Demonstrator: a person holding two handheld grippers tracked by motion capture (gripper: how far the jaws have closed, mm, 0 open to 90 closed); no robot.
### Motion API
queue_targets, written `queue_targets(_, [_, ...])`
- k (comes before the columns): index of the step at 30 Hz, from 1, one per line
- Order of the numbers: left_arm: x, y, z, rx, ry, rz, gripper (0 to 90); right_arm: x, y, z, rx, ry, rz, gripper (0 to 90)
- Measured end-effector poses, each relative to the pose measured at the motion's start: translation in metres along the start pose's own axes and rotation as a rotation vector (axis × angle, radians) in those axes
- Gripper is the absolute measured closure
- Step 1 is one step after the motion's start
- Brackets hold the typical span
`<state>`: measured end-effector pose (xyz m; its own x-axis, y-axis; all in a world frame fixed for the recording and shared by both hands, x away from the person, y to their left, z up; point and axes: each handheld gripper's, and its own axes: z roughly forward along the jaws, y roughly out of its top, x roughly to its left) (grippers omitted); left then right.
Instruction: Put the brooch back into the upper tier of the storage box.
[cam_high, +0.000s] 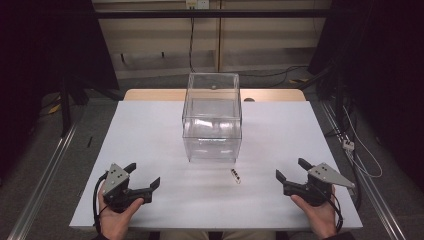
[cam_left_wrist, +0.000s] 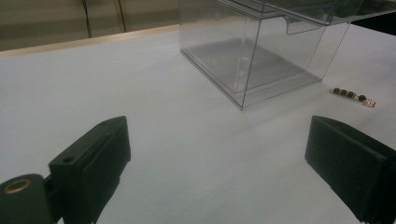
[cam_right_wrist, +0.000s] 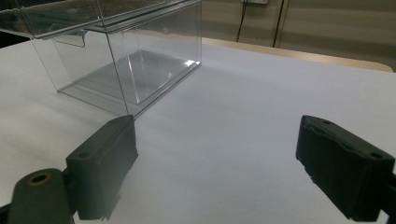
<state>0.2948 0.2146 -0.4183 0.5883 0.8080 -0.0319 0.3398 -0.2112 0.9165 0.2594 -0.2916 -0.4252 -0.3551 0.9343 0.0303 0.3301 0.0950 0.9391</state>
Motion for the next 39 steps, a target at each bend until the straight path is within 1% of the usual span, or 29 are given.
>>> queue_targets(3, [0.000,0.000,0.001,-0.002,0.000,0.002,6.4,-0.001,0.000,0.001,0.008,0.001,0.003,11.9])
queue_targets(7, [-0.001,0.000,0.002,0.007,-0.004,0.001,6.2,-0.002,-0.001,0.002,0.021,0.005,0.005,11.5])
queue_targets(9, [0.000,0.000,0.001,0.009,-0.003,0.002,6.2,-0.002,-0.002,0.004,0.038,0.017,0.018,11.1])
queue_targets(11, [0.000,-0.001,0.001,0.007,-0.003,-0.006,6.2,-0.002,-0.002,0.004,0.043,0.018,0.019,11.1])
queue_targets(12, [0.001,-0.001,0.001,0.007,0.000,-0.012,5.8,-0.002,-0.002,0.005,0.050,0.031,0.024,11.7])
queue_targets(14, [0.002,-0.001,0.001,0.008,0.002,-0.010,5.8,-0.001,-0.003,0.005,0.057,0.035,0.026,11.7])
queue_targets(15, [0.002,-0.001,0.001,0.011,0.001,-0.006,5.8,-0.001,-0.003,0.006,0.069,0.043,0.025,12.0])
queue_targets(18, [0.001,-0.001,0.002,0.014,-0.004,-0.008,5.7,0.000,-0.003,0.007,0.080,0.052,0.033,12.5])
queue_targets(19, [0.000,-0.001,0.002,0.014,-0.006,-0.013,5.7,0.001,-0.003,0.008,0.087,0.059,0.032,13.0])
queue_targets(20, [0.000,-0.001,0.002,0.014,-0.006,-0.013,5.8,0.002,-0.003,0.008,0.090,0.060,0.028,13.4])
queue_targets(22, [0.001,-0.001,0.002,0.017,-0.007,-0.014,5.8,0.005,-0.003,0.010,0.106,0.050,-0.002,13.5])
queue_targets(23, [0.001,-0.001,0.002,0.017,-0.009,-0.012,5.8,0.008,-0.003,0.012,0.116,0.055,-0.010,13.3])
queue_targets(24, [0.001,-0.001,0.002,0.017,-0.013,-0.016,5.8,0.009,-0.002,0.013,0.120,0.064,-0.009,12.9])
queue_targets(26, [0.001,-0.001,0.001,0.021,-0.011,-0.011,5.7,0.013,-0.002,0.016,0.133,0.081,-0.031,12.6])
queue_targets(28, [0.002,-0.001,0.000,0.021,-0.013,-0.007,5.7,0.015,-0.002,0.019,0.142,0.093,-0.036,12.6])
queue_targets(29, [0.002,-0.001,0.000,0.021,-0.013,-0.007,5.7,0.016,-0.002,0.020,0.147,0.099,-0.031,12.6])
queue_targets(32, [0.002,-0.001,-0.001,0.019,-0.013,-0.009,5.7,0.018,0.000,0.023,0.157,0.103,-0.030,12.4])
queue_targets(36, [0.003,-0.001,-0.001,0.018,-0.009,-0.016,5.7,0.023,0.002,0.025,0.158,0.119,-0.034,13.5])
queue_targets(39, [0.002,-0.001,-0.001,0.016,-0.010,-0.012,5.7,0.025,0.004,0.026,0.158,0.132,-0.039,14.4])
